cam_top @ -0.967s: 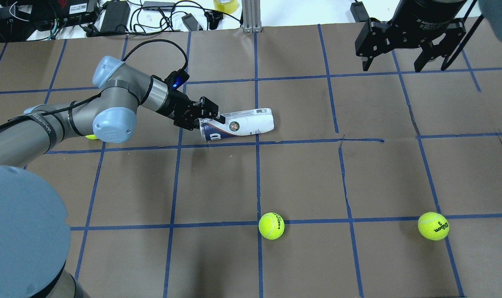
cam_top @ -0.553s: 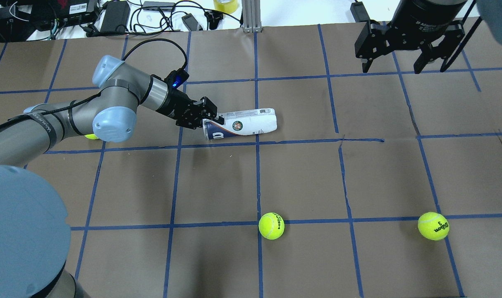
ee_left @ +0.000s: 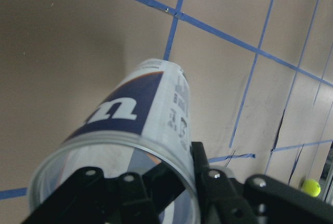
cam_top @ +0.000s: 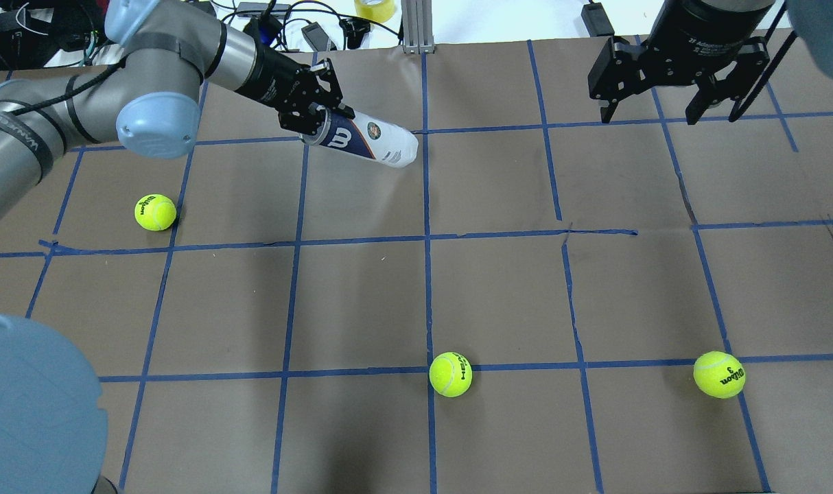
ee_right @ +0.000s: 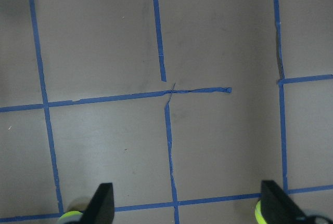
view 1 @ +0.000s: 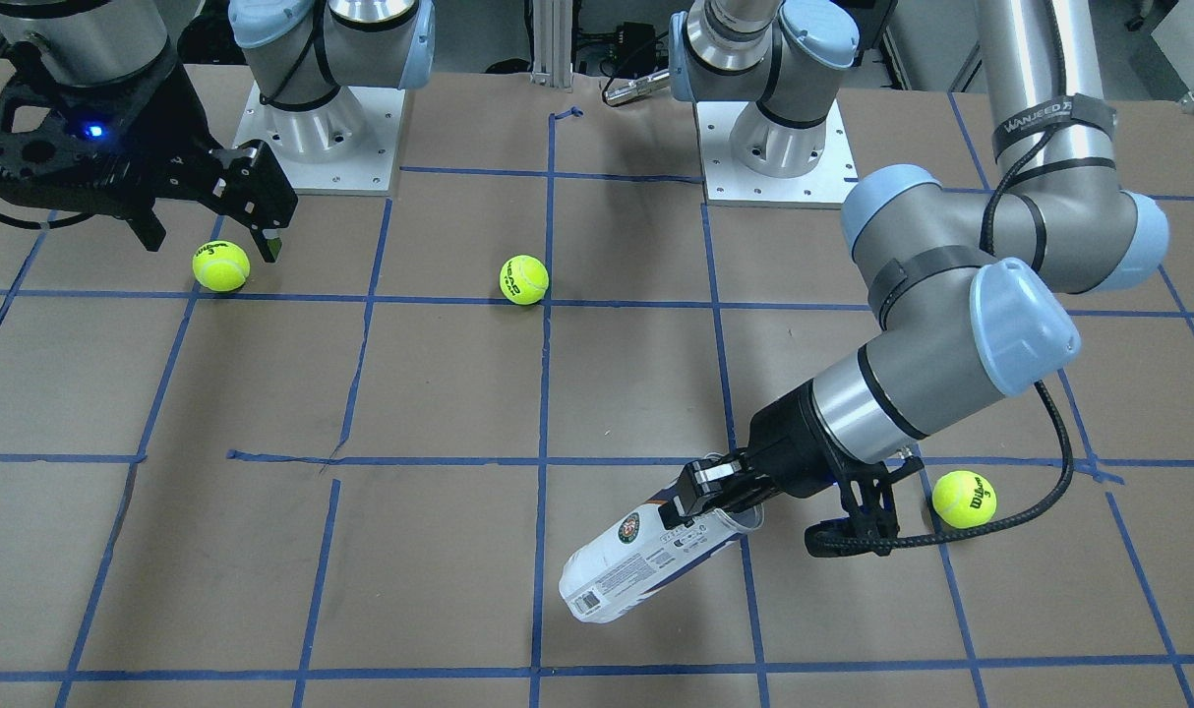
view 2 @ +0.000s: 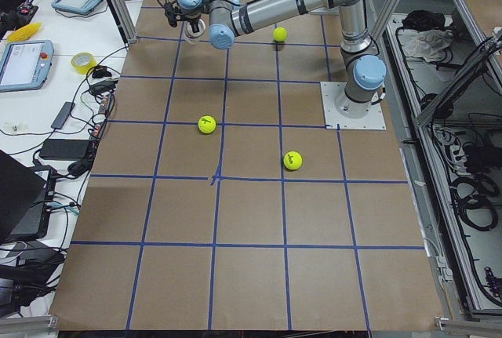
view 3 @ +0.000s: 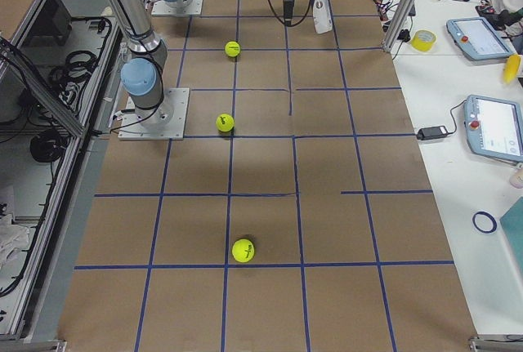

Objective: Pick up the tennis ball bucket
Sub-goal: 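Swing the can upright with the left gripper, lowering it to the table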

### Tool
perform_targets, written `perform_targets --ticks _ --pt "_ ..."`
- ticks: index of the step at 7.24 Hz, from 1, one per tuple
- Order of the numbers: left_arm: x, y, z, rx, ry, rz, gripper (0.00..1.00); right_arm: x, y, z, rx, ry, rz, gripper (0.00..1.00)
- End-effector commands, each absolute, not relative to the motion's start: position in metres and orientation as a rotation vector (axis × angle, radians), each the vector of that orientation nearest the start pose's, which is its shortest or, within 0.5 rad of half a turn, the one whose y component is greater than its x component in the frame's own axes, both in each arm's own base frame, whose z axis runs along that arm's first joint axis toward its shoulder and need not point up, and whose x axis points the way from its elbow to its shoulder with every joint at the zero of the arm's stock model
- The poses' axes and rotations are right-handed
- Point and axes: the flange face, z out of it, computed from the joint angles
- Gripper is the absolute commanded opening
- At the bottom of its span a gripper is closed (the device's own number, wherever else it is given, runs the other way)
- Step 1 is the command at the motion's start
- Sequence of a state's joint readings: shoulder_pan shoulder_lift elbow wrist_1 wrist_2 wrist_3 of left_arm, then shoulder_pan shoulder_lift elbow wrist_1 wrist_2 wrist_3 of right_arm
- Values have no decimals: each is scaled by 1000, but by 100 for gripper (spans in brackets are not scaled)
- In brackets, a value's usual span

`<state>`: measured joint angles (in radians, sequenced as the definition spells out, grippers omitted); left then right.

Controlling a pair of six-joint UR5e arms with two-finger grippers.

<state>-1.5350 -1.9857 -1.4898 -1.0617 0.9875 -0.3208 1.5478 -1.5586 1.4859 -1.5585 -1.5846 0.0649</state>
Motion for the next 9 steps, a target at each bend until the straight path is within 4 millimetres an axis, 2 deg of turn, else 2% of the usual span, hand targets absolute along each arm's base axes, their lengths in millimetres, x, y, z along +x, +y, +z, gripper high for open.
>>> perform_targets --ticks 1,2,4,6,8,9 --pt "-201 -660 387 143 -2817 214 0 120 -505 522 138 3150 -95 100" --pt "-208 -653 389 -76 -2938 139 0 120 -505 522 138 3150 -92 100" --pt "-217 -648 378 -469 -3040 -19 0 120 -505 522 138 3150 -92 100" --pt "-233 -652 359 -630 -3032 -41 0 120 -505 522 138 3150 -92 100" --pt "-251 -657 359 -702 -3038 16 0 120 -505 522 138 3150 -92 100" --pt "-252 -660 347 -706 -3036 -12 0 120 -505 522 138 3150 -92 100"
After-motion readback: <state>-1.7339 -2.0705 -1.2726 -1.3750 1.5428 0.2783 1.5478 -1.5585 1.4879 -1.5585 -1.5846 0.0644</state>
